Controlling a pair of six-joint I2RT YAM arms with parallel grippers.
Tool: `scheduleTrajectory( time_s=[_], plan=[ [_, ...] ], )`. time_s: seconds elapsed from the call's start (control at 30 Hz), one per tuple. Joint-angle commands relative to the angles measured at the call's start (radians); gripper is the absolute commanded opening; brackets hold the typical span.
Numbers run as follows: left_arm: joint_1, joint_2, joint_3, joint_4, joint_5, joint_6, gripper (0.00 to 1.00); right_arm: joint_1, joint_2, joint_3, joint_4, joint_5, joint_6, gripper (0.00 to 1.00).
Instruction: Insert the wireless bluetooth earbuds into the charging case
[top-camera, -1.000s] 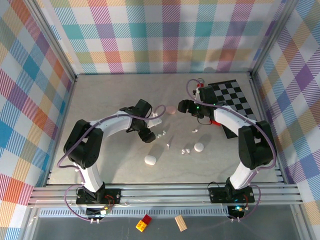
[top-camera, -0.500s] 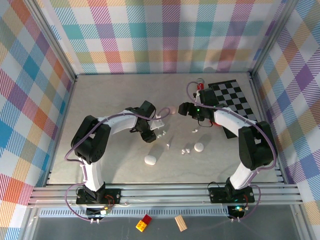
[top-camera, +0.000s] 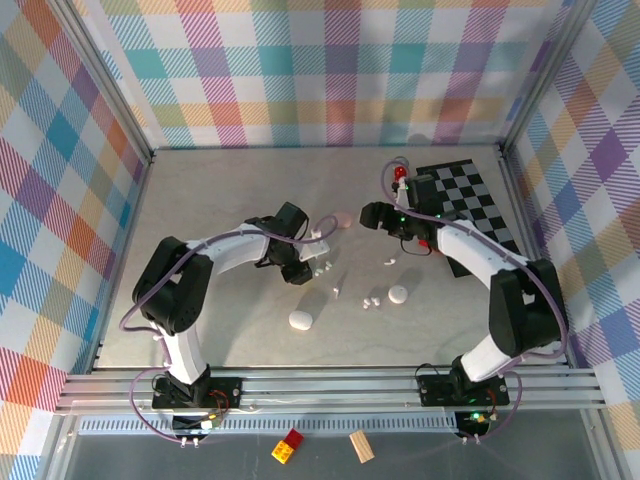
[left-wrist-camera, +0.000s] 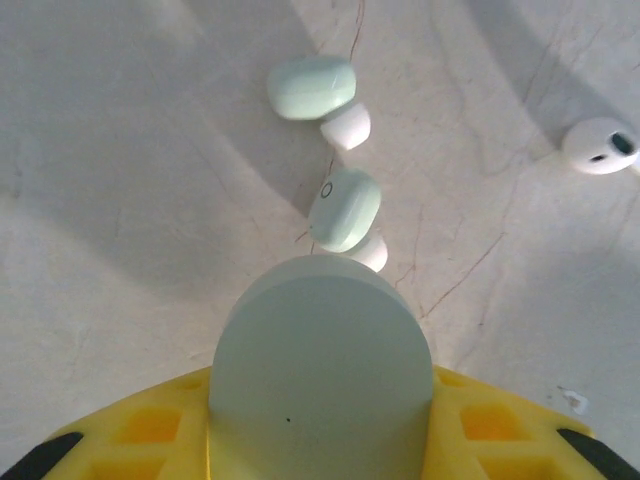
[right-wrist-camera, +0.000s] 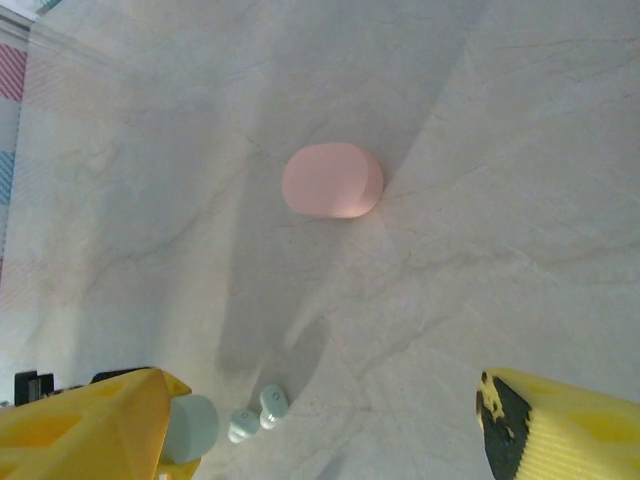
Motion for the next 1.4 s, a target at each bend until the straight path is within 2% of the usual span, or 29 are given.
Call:
scheduleTrajectory(
  time_s=[0.0, 0.27, 0.4, 0.5, 0.73, 0.9, 1.13, 1.37],
  plan=[
    [-0.006, -0.087, -0.031, 0.053, 0.06, 0.002, 0.21, -0.012, -0.063, -0.029, -0.035, -0.092, 0.025, 0.79],
    [-0.006, -0.21, -0.045, 0.17, 0.205, -0.047, 0.21, -0.027, -0.179, -0.117, -0.036, -0.352, 0.118, 0.78],
    [-0.006, -0.247, -0.052, 0.268, 0.267, -0.088, 0.21, -0.026, -0.202, -0.163, 0.057, -0.52, 0.209, 0.75],
    [-0.009, -0.271, -0.069, 0.332, 0.305, -0.108, 0.21, -0.011, -0.204, -0.185, 0.126, -0.574, 0.265, 0.74],
    [-0.019, -0.291, -0.075, 0.356, 0.325, -0.105, 0.22, 0.053, -0.176, -0.148, 0.171, -0.575, 0.294, 0.73],
    [-0.022, -0.299, -0.075, 0.359, 0.335, -0.101, 0.22, 0.119, -0.101, -0.076, 0.173, -0.565, 0.293, 0.7],
    [-0.022, -0.323, -0.081, 0.353, 0.349, -0.094, 0.22, 0.123, -0.036, -0.027, 0.203, -0.568, 0.305, 0.54],
    [-0.023, -0.331, -0.082, 0.354, 0.371, -0.091, 0.22, 0.124, -0.005, -0.009, 0.181, -0.577, 0.287, 0.43]
  ],
)
